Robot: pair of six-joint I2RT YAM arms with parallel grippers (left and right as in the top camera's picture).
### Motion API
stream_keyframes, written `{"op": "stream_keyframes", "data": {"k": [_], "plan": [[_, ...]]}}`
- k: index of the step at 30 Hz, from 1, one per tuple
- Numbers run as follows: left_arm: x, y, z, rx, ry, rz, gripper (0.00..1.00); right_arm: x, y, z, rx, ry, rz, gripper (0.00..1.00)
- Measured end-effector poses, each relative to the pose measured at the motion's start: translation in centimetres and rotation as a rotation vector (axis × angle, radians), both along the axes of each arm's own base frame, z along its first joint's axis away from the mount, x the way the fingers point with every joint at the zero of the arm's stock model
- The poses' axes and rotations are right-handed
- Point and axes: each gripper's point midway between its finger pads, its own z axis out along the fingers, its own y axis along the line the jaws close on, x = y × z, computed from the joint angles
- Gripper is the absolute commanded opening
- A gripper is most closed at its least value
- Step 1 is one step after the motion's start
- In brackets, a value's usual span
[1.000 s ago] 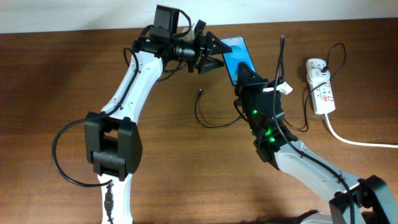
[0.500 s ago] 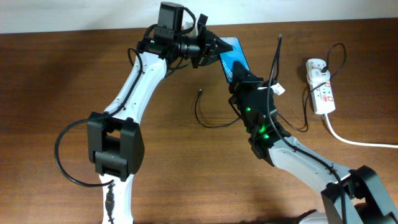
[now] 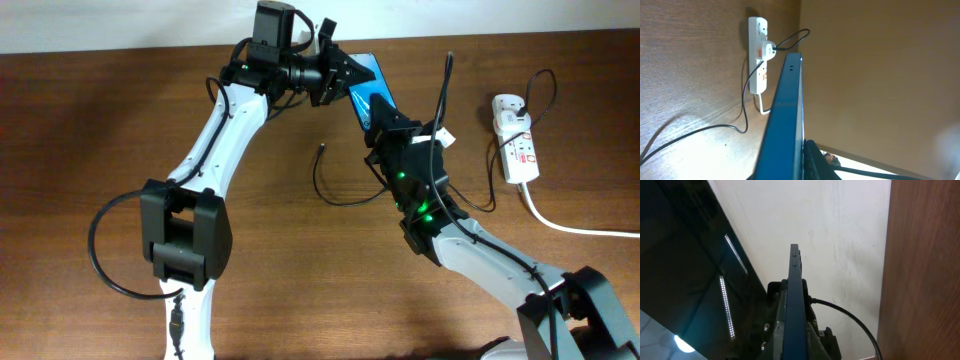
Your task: Plug charger to phone and switch on socket
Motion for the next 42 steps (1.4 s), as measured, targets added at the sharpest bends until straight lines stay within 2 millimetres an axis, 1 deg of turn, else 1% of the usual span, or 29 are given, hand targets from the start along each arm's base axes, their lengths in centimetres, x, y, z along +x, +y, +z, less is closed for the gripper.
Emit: {"op": "stream_keyframes", "data": {"k": [4,5,6,7,8,9,10,13,14,16,17,18,19,20,21,22,24,25,27,29,30,31,32,34,35,37,38,40,42], "plan": [[0.0,0.0,0.0,-0.005,0.027,0.005,0.00,0.0,0.0,0.1,0.013,0.000,-0.003,0.04],[0.0,0.0,0.0,-0.005,0.027,0.005,0.00,0.0,0.0,0.1,0.013,0.000,-0.004,0.12],[0.0,0.0,0.0,-0.005,0.027,0.005,0.00,0.0,0.0,0.1,0.013,0.000,-0.004,0.16],[0.0,0.0,0.0,-0.003,0.018,0.003,0.00,0.0,0.0,0.0,0.007,0.000,-0.002,0.30],[0.0,0.0,-0.1,-0.001,0.011,0.001,0.00,0.0,0.0,0.1,0.001,-0.002,-0.001,0.33],[0.0,0.0,-0.1,0.002,0.004,0.002,0.00,-0.1,0.3,0.1,-0.001,-0.002,0.014,0.34],[0.1,0.0,-0.2,0.001,-0.002,0.002,0.00,-0.4,1.1,-0.2,-0.007,0.009,0.050,0.34],[0.4,0.6,-0.3,0.004,0.000,0.011,0.00,-0.6,1.7,-0.6,-0.048,0.015,0.080,0.50],[1.2,2.2,-0.6,0.014,0.006,0.038,0.00,-0.6,1.8,-0.7,-0.092,0.003,0.087,0.55],[2.3,4.7,-1.1,0.029,0.001,0.072,0.00,-0.7,1.8,-1.2,-0.185,0.001,0.099,0.59],[3.2,7.4,-1.6,0.049,-0.008,0.105,0.00,-0.9,2.1,-2.5,-0.281,0.027,0.128,0.59],[4.2,10.3,-2.0,0.064,-0.018,0.148,0.00,-1.1,2.3,-3.2,-0.329,0.037,0.153,0.61],[4.5,11.7,-2.2,0.076,-0.029,0.162,0.00,-1.5,2.7,-4.4,-0.429,0.064,0.203,0.67],[4.3,13.3,-2.9,0.095,-0.003,0.172,0.00,-2.4,2.9,-7.1,-0.574,0.119,0.282,0.78],[4.6,16.0,-3.5,0.114,-0.001,0.202,0.00,-3.1,3.1,-8.5,-0.670,0.138,0.336,0.92],[4.9,18.3,-3.7,0.122,-0.015,0.224,0.00,-3.5,3.2,-9.1,-0.741,0.133,0.374,0.93],[5.0,23.0,-4.2,0.138,-0.018,0.277,0.00,-4.4,3.9,-10.0,-0.878,0.088,0.481,0.93],[4.9,24.0,-4.3,0.144,-0.023,0.282,0.00,-4.7,4.2,-10.3,-0.904,0.077,0.513,0.93],[4.2,24.3,-4.8,0.159,-0.029,0.261,0.00,-6.2,4.2,-12.0,-0.974,0.178,0.672,0.93],[4.0,24.4,-5.0,0.172,-0.037,0.253,0.00,-6.3,3.1,-10.9,-1.037,0.251,0.769,0.79],[4.0,24.5,-5.1,0.178,-0.038,0.253,0.00,-5.8,2.4,-9.1,-1.081,0.245,0.795,0.72],[4.0,24.6,-5.1,0.182,-0.040,0.254,0.00,-4.5,2.0,-7.0,-1.114,0.194,0.777,0.70],[4.0,24.6,-5.1,0.183,-0.042,0.253,0.00,-3.5,1.4,-5.7,-1.144,0.155,0.756,0.69],[4.0,24.6,-5.2,0.184,-0.046,0.253,0.00,-3.5,1.2,-5.9,-1.159,0.147,0.766,0.66],[4.0,24.7,-5.2,0.184,-0.046,0.253,0.00,-3.2,1.8,-6.5,-1.149,0.146,0.797,0.61],[4.1,25.5,-5.2,0.187,-0.041,0.270,0.00,-1.9,3.3,-8.7,-1.108,0.164,0.878,0.56],[4.1,25.9,-5.2,0.187,-0.040,0.277,0.00,-0.5,4.4,-10.1,-1.078,0.168,0.913,0.55],[4.1,26.1,-5.2,0.187,-0.037,0.281,0.00,0.9,6.2,-14.4,-1.004,0.201,0.977,0.55],[4.0,26.1,-5.3,0.187,-0.028,0.279,0.00,1.1,8.2,-17.3,-0.974,0.199,1.014,0.47]]}}
